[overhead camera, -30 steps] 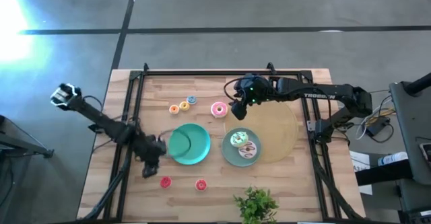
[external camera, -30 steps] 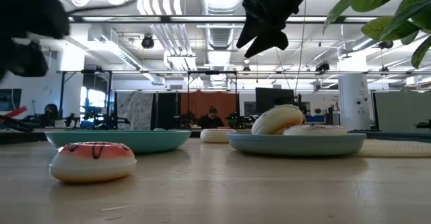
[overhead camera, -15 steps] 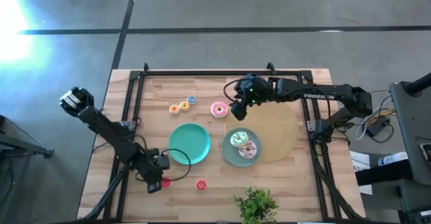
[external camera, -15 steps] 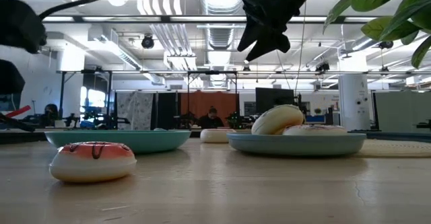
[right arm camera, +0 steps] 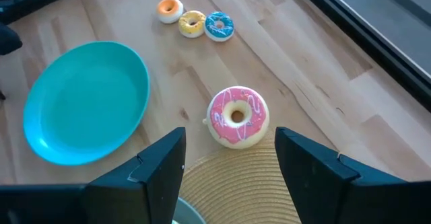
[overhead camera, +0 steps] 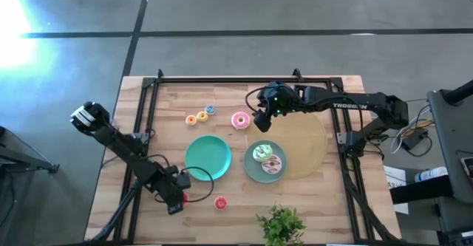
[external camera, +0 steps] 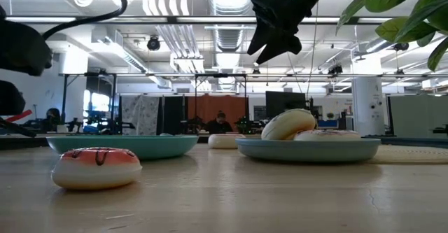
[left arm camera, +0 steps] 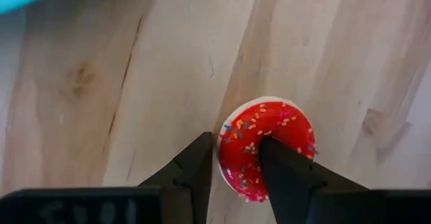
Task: Pick & Place donuts
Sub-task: Put the small red donut on the blue plate, then put the small white donut on the blue plate
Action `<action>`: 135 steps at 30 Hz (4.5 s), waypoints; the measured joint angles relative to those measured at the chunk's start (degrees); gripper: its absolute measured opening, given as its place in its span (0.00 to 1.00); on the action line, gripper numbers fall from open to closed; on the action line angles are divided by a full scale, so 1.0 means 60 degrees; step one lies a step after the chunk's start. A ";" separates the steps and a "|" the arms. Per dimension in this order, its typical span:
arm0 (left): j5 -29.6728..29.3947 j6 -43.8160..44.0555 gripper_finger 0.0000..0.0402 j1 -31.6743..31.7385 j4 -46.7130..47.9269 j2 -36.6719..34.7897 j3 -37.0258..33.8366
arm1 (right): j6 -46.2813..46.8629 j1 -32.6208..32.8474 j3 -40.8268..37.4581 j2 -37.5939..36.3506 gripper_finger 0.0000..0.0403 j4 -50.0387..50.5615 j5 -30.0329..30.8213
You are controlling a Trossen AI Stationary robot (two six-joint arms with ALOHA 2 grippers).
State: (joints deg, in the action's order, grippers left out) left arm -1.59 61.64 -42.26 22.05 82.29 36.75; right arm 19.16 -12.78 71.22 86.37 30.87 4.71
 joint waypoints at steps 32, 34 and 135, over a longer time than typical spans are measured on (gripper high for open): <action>-0.0531 -0.3942 0.14 0.5157 0.2003 -0.2231 -0.0021 | -0.0519 -0.0004 -0.0027 0.0000 0.54 0.0036 -0.0023; -0.0345 -0.3813 0.19 0.5133 0.2062 -0.2300 -0.0025 | -0.0621 -0.0004 -0.0040 0.0000 0.54 0.0033 -0.0022; 0.8334 -0.2828 0.00 1.0911 -0.5097 -0.0058 0.2890 | -0.5762 0.1375 0.0084 -0.0004 0.54 -0.3062 -0.1545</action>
State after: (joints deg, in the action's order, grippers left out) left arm 48.42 44.68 23.20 -8.54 81.94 54.09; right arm -15.41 -4.53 71.72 86.35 12.50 -4.56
